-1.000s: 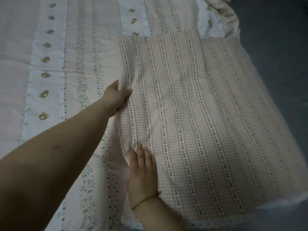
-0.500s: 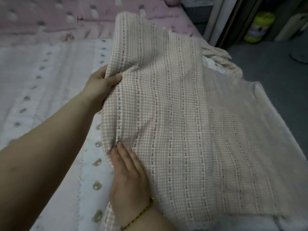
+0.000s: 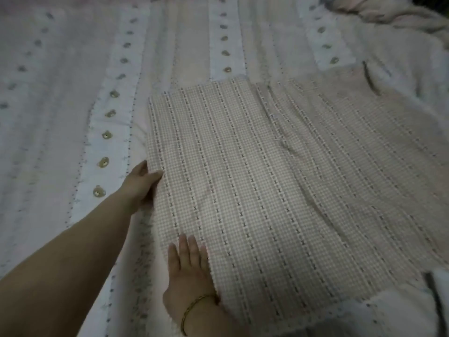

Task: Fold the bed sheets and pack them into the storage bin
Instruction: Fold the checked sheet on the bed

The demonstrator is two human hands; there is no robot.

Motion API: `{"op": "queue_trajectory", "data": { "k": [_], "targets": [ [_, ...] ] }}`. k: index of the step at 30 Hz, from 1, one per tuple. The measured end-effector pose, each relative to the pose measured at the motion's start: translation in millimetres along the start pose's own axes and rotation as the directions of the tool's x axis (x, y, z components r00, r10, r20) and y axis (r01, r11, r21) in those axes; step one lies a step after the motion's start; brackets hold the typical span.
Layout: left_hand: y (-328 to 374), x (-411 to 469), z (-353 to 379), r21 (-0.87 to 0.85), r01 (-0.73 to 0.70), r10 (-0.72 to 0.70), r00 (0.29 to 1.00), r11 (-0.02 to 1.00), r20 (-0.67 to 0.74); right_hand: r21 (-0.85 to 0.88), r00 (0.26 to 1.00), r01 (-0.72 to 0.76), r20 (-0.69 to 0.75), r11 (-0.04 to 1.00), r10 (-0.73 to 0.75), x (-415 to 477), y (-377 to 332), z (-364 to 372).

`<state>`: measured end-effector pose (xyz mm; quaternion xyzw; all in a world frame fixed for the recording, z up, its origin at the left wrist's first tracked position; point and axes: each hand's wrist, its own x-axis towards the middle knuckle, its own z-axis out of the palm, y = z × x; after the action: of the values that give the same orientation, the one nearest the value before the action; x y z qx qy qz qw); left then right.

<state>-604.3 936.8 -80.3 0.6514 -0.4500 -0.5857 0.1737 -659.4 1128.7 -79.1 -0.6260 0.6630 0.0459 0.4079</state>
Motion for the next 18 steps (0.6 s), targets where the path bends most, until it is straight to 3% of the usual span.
{"op": "queue_trajectory", "data": {
  "k": [6,9,10,12,15,18],
  "targets": [
    [-19,-18,12,-0.151,0.058,-0.048,0.996,0.987,0.069,0.004,0.994,0.100,-0.046,0.995,-0.100,-7,1,0],
    [-30,-46,23,-0.124,0.042,-0.031,0.995,0.991,0.096,0.036,0.976,0.128,-0.185,0.991,-0.119,-19,27,-4],
    [-35,-56,25,-0.123,0.039,-0.029,0.996,0.992,0.079,-0.015,0.956,0.110,-0.272,0.994,-0.110,-25,40,-4],
    [-45,-78,31,-0.130,0.045,-0.041,0.998,0.990,0.037,-0.053,0.973,0.023,-0.226,0.998,-0.034,-42,57,-2],
    [-67,-114,39,-0.099,0.076,-0.076,0.997,0.992,-0.005,-0.122,0.973,0.015,-0.227,0.992,-0.043,-68,82,14],
    [-85,-139,40,-0.025,0.113,-0.114,0.992,0.993,-0.061,-0.157,0.894,-0.140,-0.444,0.978,0.056,-92,118,24]
  ]
}}
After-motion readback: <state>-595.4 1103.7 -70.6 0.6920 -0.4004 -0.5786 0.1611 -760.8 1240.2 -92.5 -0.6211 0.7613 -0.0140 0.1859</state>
